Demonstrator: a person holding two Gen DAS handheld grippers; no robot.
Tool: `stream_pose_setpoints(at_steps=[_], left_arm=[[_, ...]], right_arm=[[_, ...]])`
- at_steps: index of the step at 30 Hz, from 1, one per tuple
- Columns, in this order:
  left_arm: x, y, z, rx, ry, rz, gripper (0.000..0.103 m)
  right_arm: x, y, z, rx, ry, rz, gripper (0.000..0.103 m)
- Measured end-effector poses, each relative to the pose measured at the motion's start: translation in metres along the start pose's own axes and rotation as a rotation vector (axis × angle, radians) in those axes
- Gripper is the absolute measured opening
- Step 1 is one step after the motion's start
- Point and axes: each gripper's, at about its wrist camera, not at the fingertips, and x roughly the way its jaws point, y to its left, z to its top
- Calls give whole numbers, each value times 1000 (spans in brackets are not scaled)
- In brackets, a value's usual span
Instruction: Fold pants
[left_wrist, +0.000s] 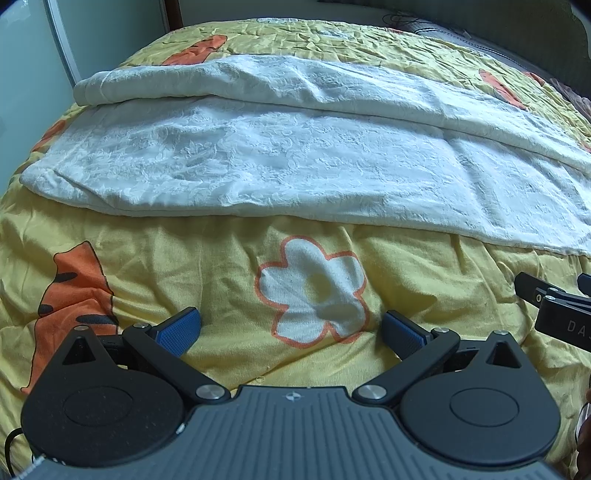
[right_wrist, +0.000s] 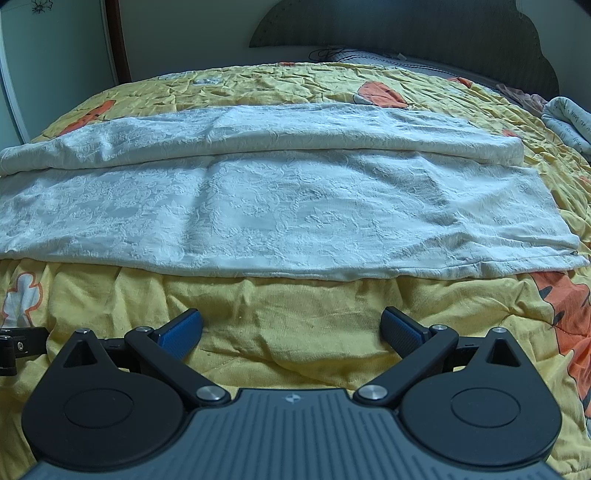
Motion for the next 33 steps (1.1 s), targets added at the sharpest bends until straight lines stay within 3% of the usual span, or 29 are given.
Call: stream_pose_setpoints(at_steps=[33], left_arm=[[-2, 0, 1, 1, -2, 1, 103]], right_arm=[[0, 0, -1, 0, -4, 0, 103]])
